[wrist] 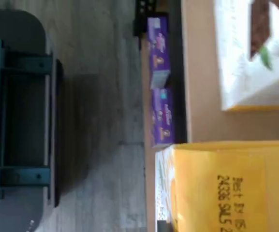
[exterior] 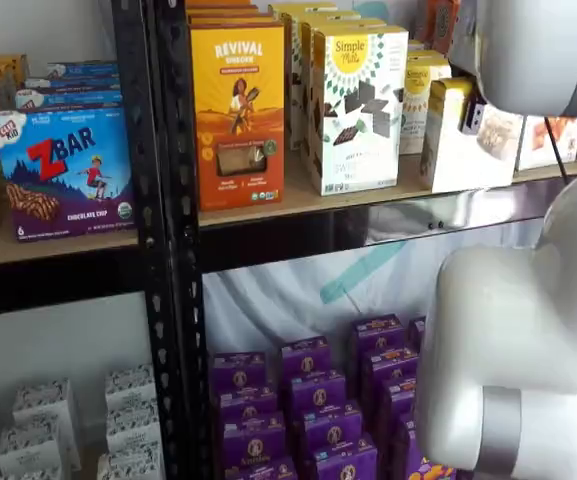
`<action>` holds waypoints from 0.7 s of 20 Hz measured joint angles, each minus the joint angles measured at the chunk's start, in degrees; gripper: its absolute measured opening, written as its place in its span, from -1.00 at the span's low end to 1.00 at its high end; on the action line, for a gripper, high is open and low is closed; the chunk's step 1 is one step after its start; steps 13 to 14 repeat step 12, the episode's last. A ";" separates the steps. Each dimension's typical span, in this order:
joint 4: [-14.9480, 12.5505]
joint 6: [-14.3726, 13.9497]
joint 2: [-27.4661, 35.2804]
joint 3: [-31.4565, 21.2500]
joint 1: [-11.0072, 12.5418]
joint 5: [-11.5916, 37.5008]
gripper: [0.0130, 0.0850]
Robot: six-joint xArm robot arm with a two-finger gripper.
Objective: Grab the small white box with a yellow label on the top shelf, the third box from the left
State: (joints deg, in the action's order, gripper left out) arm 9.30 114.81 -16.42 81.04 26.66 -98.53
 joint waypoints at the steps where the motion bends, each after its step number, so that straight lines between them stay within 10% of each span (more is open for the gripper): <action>1: -0.17 0.01 -0.67 -0.42 0.03 -0.67 -0.44; 14: -1.53 1.34 -9.56 -7.61 1.40 -4.00 -0.44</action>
